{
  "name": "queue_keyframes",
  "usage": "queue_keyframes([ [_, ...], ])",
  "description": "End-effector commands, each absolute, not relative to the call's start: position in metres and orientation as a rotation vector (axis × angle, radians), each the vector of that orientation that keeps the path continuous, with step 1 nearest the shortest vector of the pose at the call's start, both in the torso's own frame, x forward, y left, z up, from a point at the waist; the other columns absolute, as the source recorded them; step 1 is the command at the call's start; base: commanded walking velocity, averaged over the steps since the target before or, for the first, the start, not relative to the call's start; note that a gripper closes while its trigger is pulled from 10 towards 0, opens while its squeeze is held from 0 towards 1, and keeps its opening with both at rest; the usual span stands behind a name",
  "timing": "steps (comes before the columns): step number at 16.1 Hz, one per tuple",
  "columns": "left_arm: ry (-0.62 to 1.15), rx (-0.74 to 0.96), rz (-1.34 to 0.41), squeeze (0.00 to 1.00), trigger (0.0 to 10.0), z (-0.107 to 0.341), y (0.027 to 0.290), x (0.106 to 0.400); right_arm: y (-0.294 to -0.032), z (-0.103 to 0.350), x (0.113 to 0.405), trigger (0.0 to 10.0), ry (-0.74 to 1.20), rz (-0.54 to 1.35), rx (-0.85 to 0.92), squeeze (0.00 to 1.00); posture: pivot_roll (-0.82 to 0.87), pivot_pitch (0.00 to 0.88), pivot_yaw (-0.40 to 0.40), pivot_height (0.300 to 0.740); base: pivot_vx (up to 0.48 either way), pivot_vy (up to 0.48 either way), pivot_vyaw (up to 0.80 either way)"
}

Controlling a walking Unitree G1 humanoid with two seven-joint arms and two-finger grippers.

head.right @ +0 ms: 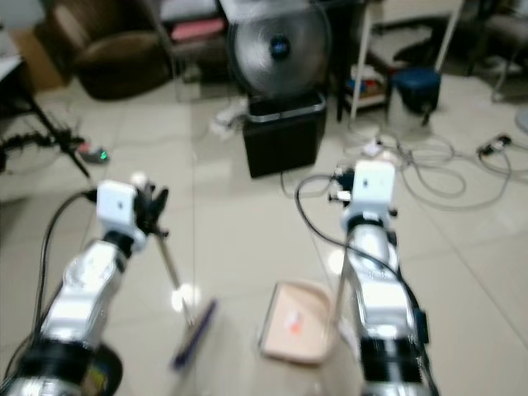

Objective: Sweep floor

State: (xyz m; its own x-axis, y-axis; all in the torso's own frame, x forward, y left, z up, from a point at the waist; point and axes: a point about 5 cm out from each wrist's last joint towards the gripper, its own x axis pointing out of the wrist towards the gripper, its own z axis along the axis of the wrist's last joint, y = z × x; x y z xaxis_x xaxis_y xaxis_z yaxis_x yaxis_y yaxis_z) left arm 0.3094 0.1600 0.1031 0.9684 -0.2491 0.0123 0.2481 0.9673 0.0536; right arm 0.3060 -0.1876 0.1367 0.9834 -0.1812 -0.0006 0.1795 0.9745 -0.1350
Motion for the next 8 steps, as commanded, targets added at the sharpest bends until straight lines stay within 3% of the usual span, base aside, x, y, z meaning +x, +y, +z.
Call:
queue_keyframes([
  [1,-0.063,0.067,-0.223,0.0,10.0,0.1128,0.1697,0.3116,-0.1789,0.1459,0.3097,10.0,-0.025,-0.147,-0.155,0.0,-0.03,0.008,0.105,0.74,0.364,0.0,0.0],
  [3,-0.062,0.069,-0.22,0.0,10.0,0.1127,0.1705,0.3116,-0.1768,0.1442,0.3094,10.0,-0.019,-0.133,-0.185,0.0,-0.03,0.01,0.108,0.74,0.362,0.0,0.0],
  [5,-0.061,0.076,-0.219,0.0,10.0,0.1129,0.1713,0.3118,-0.1721,0.1409,0.3084,10.0,-0.004,-0.092,-0.198,0.0,-0.03,0.015,0.113,0.74,0.362,0.0,0.68],
  [8,-0.059,0.082,-0.23,0.0,10.0,0.113,0.1695,0.3126,-0.1726,0.1361,0.3071,10.0,0.014,-0.1,-0.191,0.0,-0.03,0.021,0.119,0.74,0.363,0.0,0.0],
])
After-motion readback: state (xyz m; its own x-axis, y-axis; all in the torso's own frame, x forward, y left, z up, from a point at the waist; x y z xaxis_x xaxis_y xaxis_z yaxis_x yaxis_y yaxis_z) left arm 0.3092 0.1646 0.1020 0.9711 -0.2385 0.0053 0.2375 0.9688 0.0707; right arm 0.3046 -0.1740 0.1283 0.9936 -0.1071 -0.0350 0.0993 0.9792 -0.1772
